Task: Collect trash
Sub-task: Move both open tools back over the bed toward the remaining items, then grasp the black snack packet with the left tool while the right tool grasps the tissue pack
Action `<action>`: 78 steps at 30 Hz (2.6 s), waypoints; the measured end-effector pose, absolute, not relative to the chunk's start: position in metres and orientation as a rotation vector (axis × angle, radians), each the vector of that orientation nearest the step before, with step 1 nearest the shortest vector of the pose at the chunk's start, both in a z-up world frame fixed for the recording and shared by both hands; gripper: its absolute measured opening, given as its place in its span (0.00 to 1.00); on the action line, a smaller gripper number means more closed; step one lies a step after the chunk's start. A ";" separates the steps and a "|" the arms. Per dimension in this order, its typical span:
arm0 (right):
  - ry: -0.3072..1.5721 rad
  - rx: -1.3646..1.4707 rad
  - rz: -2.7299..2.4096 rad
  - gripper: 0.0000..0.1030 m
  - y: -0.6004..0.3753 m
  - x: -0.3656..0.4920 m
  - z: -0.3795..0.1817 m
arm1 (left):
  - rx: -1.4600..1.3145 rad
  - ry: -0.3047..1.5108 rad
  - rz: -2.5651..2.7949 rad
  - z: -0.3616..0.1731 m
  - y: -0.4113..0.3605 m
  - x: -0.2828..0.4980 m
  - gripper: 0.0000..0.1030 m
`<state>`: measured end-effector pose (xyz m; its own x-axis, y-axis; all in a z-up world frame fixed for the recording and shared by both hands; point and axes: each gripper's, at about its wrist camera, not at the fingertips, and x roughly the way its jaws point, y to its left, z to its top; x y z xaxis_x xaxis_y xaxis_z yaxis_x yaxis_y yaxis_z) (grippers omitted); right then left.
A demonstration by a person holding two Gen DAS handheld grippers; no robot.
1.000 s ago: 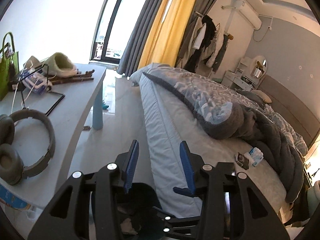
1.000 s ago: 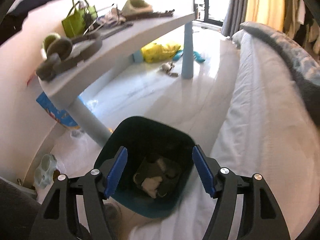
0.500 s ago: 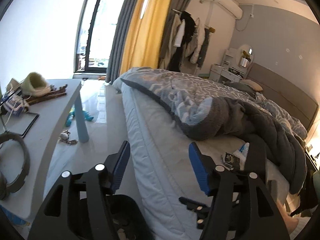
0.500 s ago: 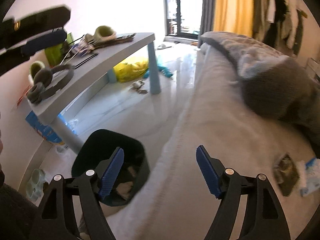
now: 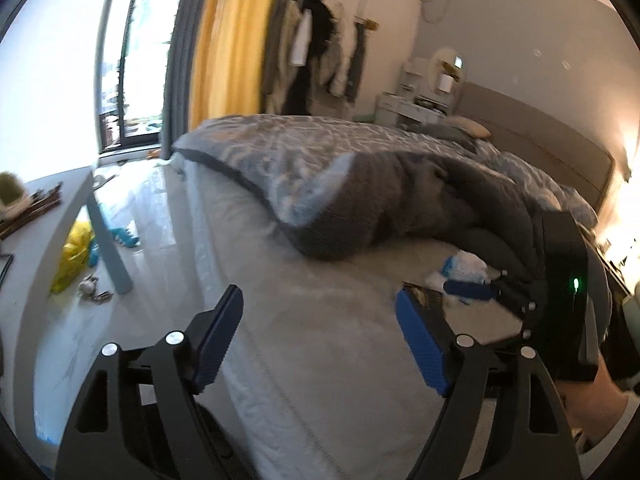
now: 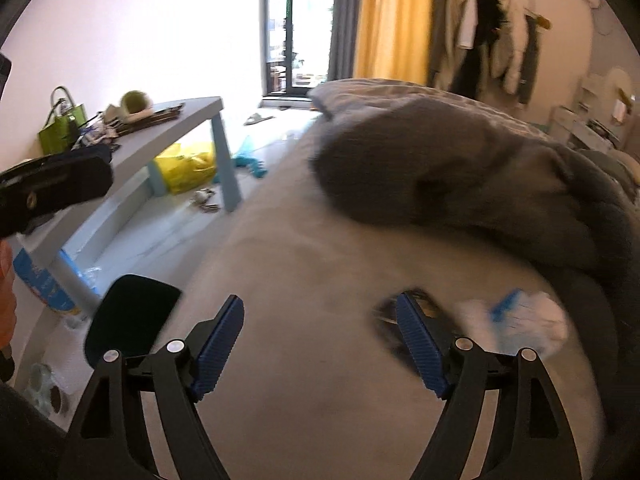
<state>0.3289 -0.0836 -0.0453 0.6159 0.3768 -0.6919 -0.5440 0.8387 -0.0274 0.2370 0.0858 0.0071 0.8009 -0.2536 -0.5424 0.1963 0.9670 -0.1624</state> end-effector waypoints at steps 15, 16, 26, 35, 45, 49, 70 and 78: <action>0.777 -0.011 0.366 0.72 -0.218 0.363 -0.066 | 0.018 0.691 -0.431 -0.040 -0.017 0.281 0.92; 0.782 0.008 0.367 0.70 -0.224 0.365 -0.066 | 0.028 0.698 -0.439 -0.043 -0.022 0.283 0.92; 0.803 0.086 0.424 0.53 -0.249 0.372 -0.079 | 0.094 0.780 -0.433 -0.075 -0.059 0.308 0.93; 0.796 0.090 0.454 0.49 -0.250 0.381 -0.082 | 0.095 0.841 -0.437 -0.096 -0.073 0.333 0.93; 0.791 0.074 0.464 0.46 -0.249 0.388 -0.084 | 0.120 0.889 -0.436 -0.116 -0.090 0.348 0.91; 0.798 0.083 0.464 0.43 -0.248 0.393 -0.086 | 0.111 0.904 -0.419 -0.121 -0.089 0.352 0.81; 0.819 0.058 0.447 0.23 -0.223 0.406 -0.093 | -0.135 0.849 -0.400 -0.094 -0.027 0.342 0.69; 0.815 0.011 0.350 0.11 -0.217 0.409 -0.088 | -0.194 0.815 -0.369 -0.079 0.006 0.337 0.69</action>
<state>0.4087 -0.2173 -0.0884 0.6320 0.3098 -0.7103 -0.3018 0.9426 0.1426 0.3368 0.0057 -0.0793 0.6272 -0.3932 -0.6724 0.2458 0.9190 -0.3082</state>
